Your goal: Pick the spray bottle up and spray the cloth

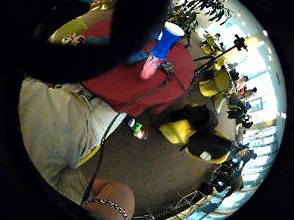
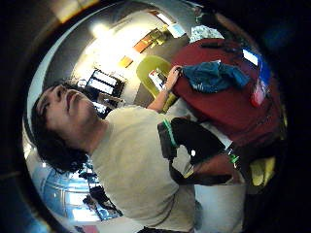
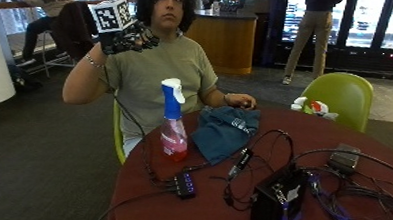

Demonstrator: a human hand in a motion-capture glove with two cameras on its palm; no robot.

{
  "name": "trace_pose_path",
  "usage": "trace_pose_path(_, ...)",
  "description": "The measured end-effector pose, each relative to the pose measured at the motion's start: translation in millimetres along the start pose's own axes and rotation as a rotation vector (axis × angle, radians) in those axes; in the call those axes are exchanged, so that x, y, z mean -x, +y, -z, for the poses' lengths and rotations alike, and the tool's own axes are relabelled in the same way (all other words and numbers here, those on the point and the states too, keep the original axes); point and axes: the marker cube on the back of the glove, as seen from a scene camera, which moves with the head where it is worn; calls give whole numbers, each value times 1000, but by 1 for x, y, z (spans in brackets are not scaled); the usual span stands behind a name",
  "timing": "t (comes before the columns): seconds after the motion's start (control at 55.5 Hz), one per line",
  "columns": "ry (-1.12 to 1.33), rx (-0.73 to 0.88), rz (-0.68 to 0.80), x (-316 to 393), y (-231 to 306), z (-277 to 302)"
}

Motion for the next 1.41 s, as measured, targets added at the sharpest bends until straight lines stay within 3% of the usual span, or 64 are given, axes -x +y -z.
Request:
trace_pose_path(0.541, 46, -31, -106, -25, -5, 0)
trace_pose_path(0.829, -97, -197, -277, -50, -18, -42)
trace_pose_path(0.956, -313, -216, -365, -60, -23, -66)
trace_pose_path(1.1, -523, -388, -468, -71, -32, -93)
trace_pose_path(1.226, -596, -636, -628, -94, -56, -111)
trace_pose_path(1.406, -787, -683, -552, -106, -60, -129)
